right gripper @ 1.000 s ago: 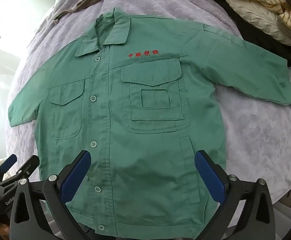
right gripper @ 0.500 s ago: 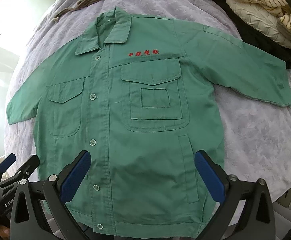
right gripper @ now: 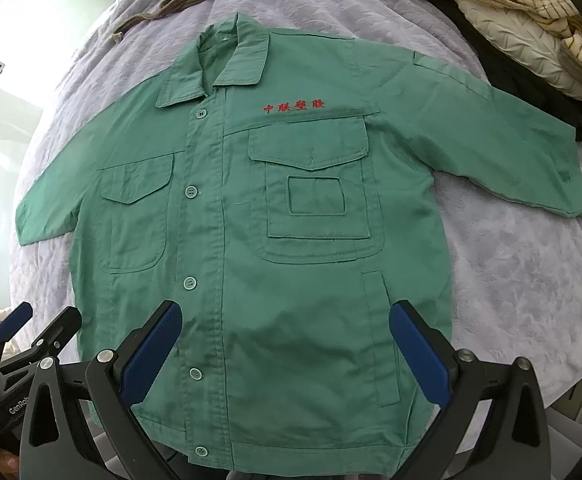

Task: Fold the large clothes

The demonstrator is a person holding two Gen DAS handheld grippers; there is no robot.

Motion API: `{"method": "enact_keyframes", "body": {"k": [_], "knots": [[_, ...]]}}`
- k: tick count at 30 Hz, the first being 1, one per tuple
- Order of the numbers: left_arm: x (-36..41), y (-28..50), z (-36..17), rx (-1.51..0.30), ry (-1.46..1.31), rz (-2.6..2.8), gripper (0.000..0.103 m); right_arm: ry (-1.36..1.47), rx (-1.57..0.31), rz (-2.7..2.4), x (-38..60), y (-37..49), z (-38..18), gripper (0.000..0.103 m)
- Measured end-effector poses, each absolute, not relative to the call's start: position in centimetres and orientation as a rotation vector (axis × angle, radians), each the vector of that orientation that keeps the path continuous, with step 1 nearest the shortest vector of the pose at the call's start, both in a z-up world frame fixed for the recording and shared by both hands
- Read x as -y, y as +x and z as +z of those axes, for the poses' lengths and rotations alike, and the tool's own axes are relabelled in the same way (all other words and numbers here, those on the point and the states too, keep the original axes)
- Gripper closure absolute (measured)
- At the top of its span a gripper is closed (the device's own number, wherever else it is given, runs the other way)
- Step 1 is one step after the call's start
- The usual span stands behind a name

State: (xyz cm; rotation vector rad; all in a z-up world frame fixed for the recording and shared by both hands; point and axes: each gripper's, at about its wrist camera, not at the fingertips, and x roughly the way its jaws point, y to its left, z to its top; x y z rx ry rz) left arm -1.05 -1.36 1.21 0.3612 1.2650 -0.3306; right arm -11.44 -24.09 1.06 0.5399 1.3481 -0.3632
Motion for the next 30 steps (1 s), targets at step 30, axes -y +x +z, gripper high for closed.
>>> {"method": "enact_keyframes", "body": {"k": [30], "knots": [[1.5,-1.54,1.5,-1.254,0.37,-0.336,0.0,0.542,-1.348,-0.354,23.91,-11.44,1.08,0.0]]}}
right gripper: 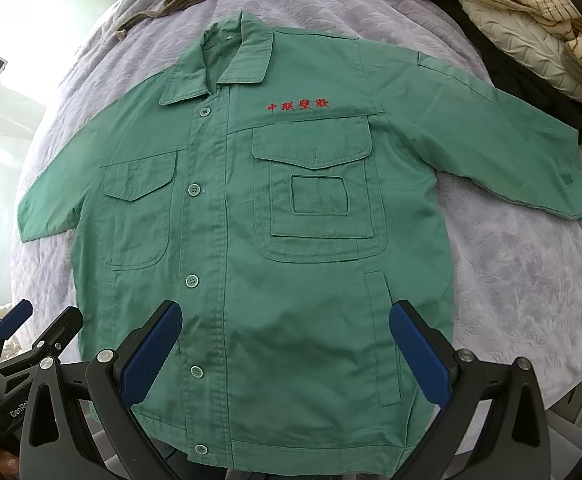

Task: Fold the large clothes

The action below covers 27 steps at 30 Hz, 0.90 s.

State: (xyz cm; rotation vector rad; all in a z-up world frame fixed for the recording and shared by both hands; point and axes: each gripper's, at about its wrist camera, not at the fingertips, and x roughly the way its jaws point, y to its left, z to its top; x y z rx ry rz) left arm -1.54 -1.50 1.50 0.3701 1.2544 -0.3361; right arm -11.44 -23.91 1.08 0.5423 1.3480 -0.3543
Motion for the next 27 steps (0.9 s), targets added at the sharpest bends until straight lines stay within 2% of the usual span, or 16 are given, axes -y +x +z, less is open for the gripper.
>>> {"method": "enact_keyframes", "body": {"k": [27], "knots": [[2.15,-1.5,1.34,-1.259,0.382,-0.353,0.0,0.558,-1.345,-0.377,24.66,-12.0,1.03,0.0]]}}
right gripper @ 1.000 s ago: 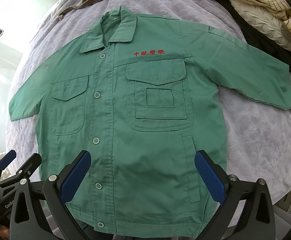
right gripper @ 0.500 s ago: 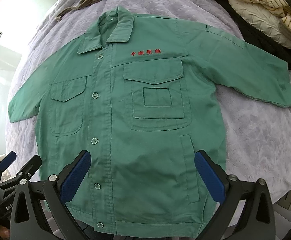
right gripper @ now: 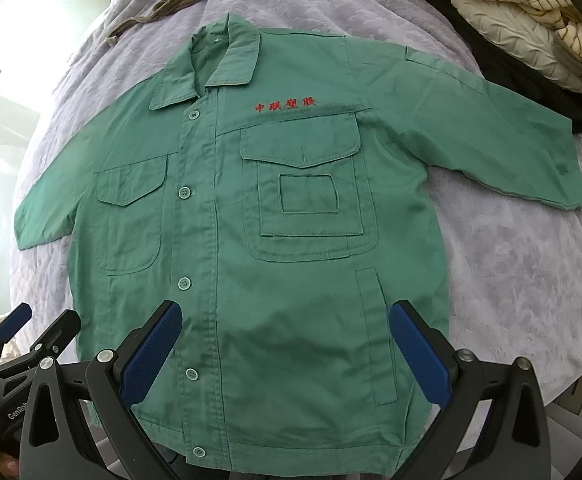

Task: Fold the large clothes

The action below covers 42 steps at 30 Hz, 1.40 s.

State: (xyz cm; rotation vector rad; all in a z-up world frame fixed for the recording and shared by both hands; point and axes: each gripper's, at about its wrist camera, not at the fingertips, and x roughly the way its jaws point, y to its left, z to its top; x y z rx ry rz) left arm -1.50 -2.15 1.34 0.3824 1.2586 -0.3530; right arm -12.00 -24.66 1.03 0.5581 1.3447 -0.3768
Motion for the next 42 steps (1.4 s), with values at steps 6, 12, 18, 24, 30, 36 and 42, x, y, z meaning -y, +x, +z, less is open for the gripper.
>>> {"method": "enact_keyframes", "body": {"k": [6,12,18,24,30,36,42], "knots": [[2.2,-1.4,1.2,-1.267,0.378,-0.356,0.0,0.559,-1.345,-0.377,24.6,-12.0,1.0,0.0],[2.0,-1.4,1.1,-1.269,0.372,-0.357,0.0,0.555,-1.348,-0.379,24.4,-12.0,1.0,0.0],[1.9,-1.4,0.8,-1.273,0.369,-0.365,0.0,0.554,-1.352,-0.386,24.1,-11.8,0.9,0.0],[1.6,-1.2,0.6,-1.284,0.357,-0.38,0.0,0.547,-1.355,-0.407,23.6,-11.7,0.7,0.0],[0.8,-0.5,0.1,-1.294,0.334,-0.415,0.0,0.572,-1.353,-0.433,22.9,-11.1,0.4,0.0],[-1.5,1.4,-0.9,-1.316,0.277,-0.468,0.0,0.678,-1.335,-0.397,20.6,-9.6,-0.9,0.0],[-7.6,6.1,-2.5,-1.318,0.143,-0.433,0.0,0.689,-1.249,-0.29,15.3,-6.4,-2.0,0.0]]}}
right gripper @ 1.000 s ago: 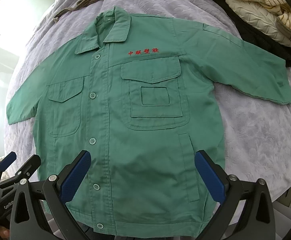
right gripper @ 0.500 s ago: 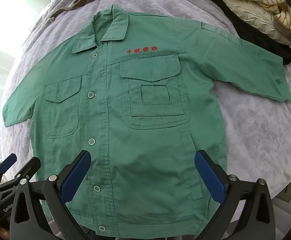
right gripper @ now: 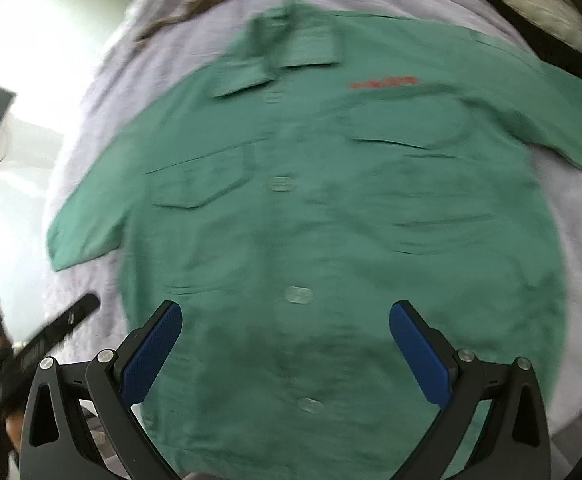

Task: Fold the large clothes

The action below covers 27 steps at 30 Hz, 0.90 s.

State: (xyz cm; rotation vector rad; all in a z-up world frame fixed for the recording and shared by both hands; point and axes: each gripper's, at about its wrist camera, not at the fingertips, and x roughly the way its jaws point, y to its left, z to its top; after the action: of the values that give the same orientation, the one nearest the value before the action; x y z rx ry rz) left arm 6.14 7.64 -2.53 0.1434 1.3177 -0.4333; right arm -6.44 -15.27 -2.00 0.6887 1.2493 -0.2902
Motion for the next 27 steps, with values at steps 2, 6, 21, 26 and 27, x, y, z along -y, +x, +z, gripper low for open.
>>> {"method": "enact_keyframes", "body": {"k": [2,6,21,26,27], "knots": [[-11.0,8.6,-3.4,-1.308,0.08,-0.393,0.0,0.674,-1.267,-0.239,13.2,-5.0,-2.8,0.0],[-17.9,13.7,-5.6,-1.272,-0.049,-0.285,0.0,0.699,-1.307,-0.119,8.9,-2.3,-5.4,0.0],[-29.8,28.2,-14.0,-1.154,-0.45,-0.213,0.0,0.707,-1.313,0.015,1.8,3.0,-8.8,0.0],[-30.0,29.9,-12.0,-1.062,-0.512,-0.272,0.049,0.7,-1.305,-0.008,1.9,2.9,-8.0,0.0],[-30.0,30.4,-12.3,-1.079,-0.505,-0.267,0.081,0.706,-1.305,-0.014,2.1,2.7,-8.0,0.0]]}}
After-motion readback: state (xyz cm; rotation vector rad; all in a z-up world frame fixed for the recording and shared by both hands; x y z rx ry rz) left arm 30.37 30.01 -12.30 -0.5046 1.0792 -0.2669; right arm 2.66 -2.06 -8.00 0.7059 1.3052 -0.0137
